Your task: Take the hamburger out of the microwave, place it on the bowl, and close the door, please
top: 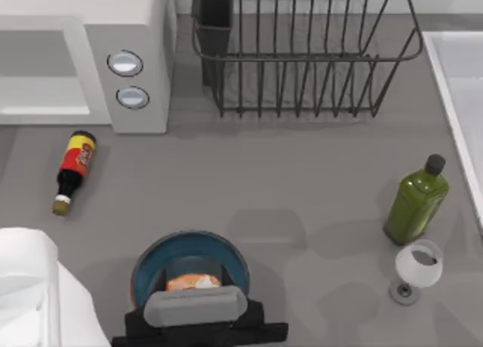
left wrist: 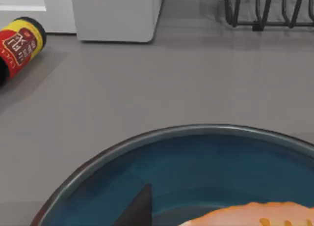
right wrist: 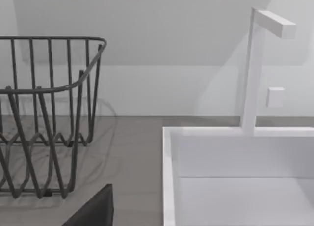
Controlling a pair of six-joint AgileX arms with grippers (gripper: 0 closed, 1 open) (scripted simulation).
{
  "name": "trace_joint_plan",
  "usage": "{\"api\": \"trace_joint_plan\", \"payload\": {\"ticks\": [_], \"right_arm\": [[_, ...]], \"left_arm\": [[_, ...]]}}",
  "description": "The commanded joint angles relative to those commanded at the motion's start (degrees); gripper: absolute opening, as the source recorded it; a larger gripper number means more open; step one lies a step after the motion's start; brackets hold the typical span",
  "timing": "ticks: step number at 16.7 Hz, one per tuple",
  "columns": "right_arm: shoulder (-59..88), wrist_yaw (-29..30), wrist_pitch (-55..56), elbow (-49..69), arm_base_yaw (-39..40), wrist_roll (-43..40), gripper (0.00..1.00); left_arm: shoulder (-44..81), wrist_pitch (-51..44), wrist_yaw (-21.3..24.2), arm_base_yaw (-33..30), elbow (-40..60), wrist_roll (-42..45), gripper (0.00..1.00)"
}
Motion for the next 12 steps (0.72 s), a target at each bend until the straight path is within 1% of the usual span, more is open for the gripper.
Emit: {"api": "trace_joint_plan", "payload": {"ticks": [7, 9, 12], "right_arm": [[0.0, 0.0, 0.0, 0.0, 0.0, 0.0, 1.00], [0.0, 0.0, 0.0, 0.0, 0.0, 0.0, 1.00], [0.0, 0.0, 0.0, 0.0, 0.0, 0.0, 1.00]], "left_arm": [[6.8, 24.8, 3.9, 5.5, -2.4, 15.3, 0.00], [7.9, 29.1, 4.9, 6.8, -2.9, 18.5, 0.00], [8.4, 31.1, 5.5, 7.5, -3.2, 20.2, 0.00]]}}
